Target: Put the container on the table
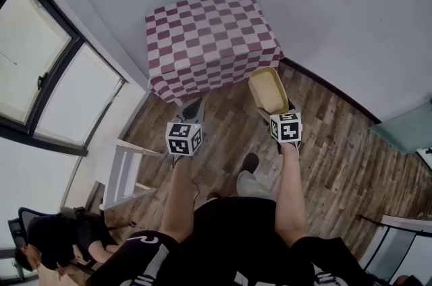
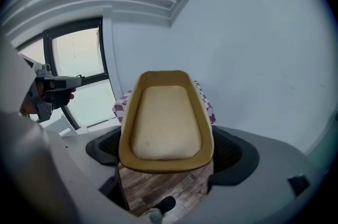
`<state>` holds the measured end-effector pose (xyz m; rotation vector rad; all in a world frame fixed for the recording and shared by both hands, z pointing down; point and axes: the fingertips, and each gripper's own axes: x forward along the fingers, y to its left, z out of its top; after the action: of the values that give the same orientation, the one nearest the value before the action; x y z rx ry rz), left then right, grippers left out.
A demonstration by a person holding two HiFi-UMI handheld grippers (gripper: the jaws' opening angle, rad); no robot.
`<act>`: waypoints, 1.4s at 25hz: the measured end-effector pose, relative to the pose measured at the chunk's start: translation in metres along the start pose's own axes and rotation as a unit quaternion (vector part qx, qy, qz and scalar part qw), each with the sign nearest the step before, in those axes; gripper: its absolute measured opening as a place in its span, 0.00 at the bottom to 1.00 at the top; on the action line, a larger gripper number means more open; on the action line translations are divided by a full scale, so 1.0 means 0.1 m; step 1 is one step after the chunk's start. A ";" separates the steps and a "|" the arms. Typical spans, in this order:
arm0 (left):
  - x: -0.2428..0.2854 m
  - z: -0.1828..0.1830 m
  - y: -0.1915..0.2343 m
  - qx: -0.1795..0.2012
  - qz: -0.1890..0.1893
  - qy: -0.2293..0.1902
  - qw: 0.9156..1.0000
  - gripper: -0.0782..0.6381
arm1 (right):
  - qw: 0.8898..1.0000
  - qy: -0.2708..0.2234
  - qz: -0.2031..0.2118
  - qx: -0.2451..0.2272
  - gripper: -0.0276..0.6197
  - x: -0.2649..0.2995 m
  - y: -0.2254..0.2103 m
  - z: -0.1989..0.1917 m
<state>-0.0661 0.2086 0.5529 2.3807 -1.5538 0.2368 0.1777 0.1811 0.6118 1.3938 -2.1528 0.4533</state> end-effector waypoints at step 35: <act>1.55 0.58 -0.16 -0.010 0.041 0.001 0.999 0.14 | 0.998 0.006 0.070 -0.007 0.82 1.06 -1.25 0.70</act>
<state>0.0099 0.0616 0.5402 2.3043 -1.6461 0.2378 0.2395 0.0142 0.6174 1.2355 -2.2489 0.4963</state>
